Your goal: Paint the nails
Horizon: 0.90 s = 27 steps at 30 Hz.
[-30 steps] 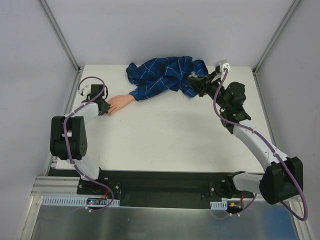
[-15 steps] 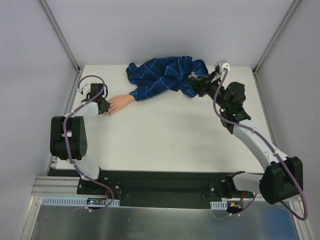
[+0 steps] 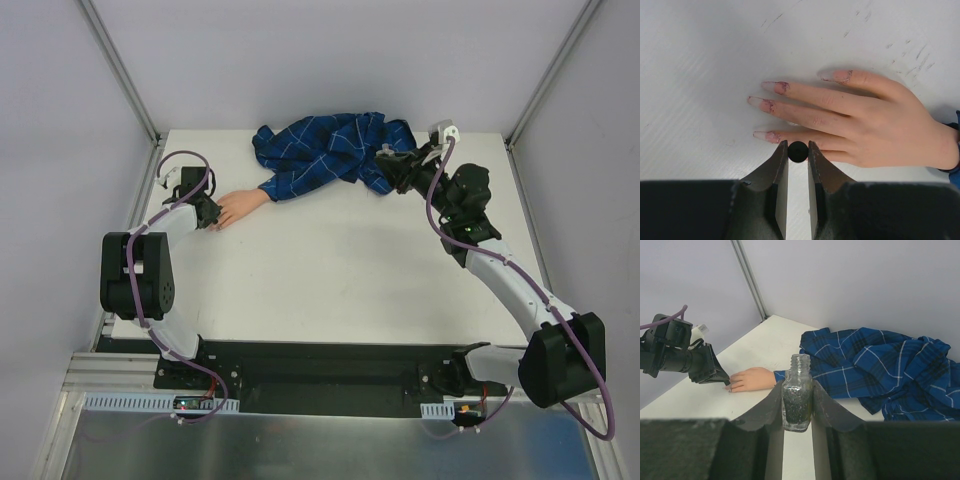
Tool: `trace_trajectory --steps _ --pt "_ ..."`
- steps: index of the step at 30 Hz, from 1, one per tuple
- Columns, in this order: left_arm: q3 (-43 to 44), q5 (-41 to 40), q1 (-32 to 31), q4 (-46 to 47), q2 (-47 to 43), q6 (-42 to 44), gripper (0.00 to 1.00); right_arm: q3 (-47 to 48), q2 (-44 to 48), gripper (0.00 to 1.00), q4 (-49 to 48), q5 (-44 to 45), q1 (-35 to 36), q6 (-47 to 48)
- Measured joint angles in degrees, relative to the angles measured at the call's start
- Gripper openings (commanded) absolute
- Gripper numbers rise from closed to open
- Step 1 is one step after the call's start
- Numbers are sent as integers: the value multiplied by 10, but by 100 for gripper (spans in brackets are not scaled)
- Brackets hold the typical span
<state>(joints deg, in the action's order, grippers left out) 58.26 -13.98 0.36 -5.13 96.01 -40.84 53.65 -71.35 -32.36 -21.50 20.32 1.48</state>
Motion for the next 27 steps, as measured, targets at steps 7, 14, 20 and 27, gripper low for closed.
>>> trace_trajectory --steps 7,14,20,27 --pt "0 0 1 -2 0 0 0 0 0 0 0 0 0 0" --pt "1 -1 5 -14 4 -3 0 0 0 0 0 0 0 0" --pt "2 -10 9 -16 4 -3 0 0 0 0 0 0 0 0" --pt "6 -12 9 -16 4 -3 0 0 0 0 0 0 0 0"
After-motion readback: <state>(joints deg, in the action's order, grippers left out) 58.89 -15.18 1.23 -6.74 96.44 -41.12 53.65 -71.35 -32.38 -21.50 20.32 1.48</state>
